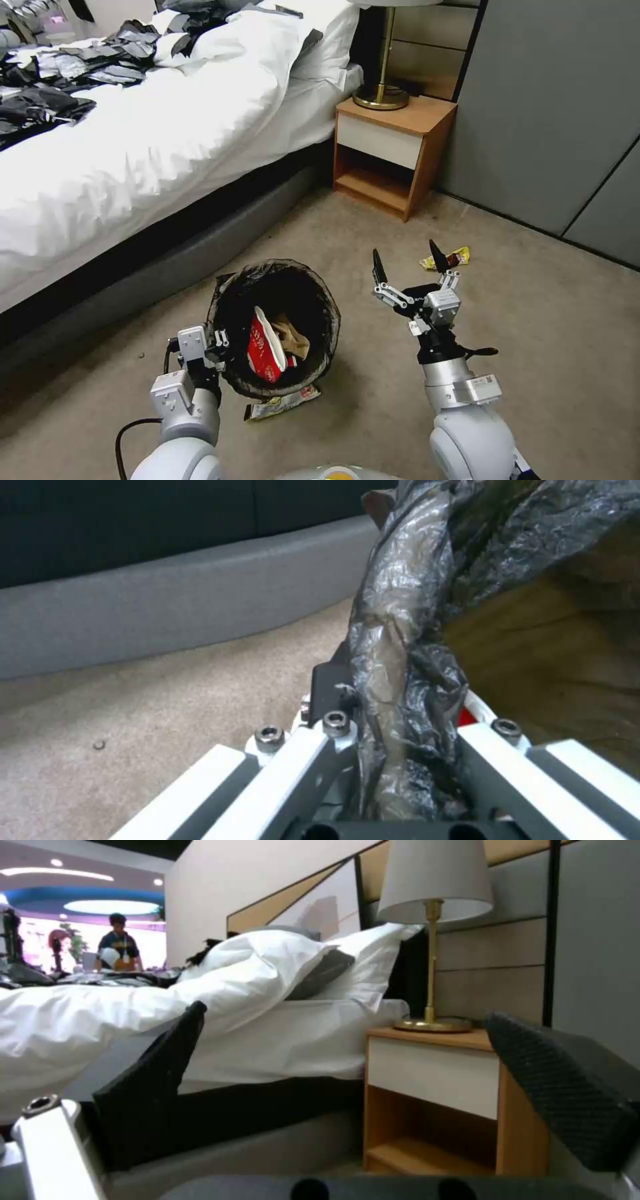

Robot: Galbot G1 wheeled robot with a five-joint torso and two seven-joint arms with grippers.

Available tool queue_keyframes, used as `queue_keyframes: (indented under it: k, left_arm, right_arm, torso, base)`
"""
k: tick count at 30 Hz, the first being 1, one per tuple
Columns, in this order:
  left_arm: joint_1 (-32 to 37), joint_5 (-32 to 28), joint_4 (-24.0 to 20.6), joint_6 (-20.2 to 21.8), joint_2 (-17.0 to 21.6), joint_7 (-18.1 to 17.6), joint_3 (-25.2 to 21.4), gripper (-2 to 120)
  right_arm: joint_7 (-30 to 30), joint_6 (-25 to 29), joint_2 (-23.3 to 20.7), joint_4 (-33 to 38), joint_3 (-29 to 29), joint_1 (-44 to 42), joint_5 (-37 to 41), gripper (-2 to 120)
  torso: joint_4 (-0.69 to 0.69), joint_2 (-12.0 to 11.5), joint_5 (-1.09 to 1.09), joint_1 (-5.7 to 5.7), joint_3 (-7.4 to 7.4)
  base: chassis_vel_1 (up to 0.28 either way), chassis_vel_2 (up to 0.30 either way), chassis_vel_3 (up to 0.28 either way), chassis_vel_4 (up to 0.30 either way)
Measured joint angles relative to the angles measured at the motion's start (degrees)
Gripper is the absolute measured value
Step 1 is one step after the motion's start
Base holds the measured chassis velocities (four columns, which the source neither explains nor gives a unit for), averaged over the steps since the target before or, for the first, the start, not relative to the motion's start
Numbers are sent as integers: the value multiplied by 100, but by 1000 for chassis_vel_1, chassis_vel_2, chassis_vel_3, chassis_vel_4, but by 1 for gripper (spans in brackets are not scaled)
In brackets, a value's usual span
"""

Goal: Pick up the trash bin, then pick up the garbage from the floor and place it into the trash bin.

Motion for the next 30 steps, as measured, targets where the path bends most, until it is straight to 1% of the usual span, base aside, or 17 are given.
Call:
queue_keyframes:
  k: [10, 19, 30]
  left_arm:
    - [-8, 1, -24, 0, -12, 0, 7, 0]
    - [-7, 6, -32, -1, -18, 0, 7, 0]
    - [-17, 9, -36, -23, -28, -18, 2, 0]
  right_arm:
    - [-32, -9, 15, 0, -4, 9, -17, 100]
    - [-59, -9, 24, -10, -8, 18, -27, 100]
    - [-86, -37, -6, -41, -2, 31, -28, 100]
  torso:
    - [0, 0, 0, 0, 0]
    - [0, 0, 0, 0, 0]
    - [2, 0, 0, 0, 0]
  base:
    - [48, 41, 49, 54]
    - [106, 98, 83, 96]
    - [111, 115, 125, 121]
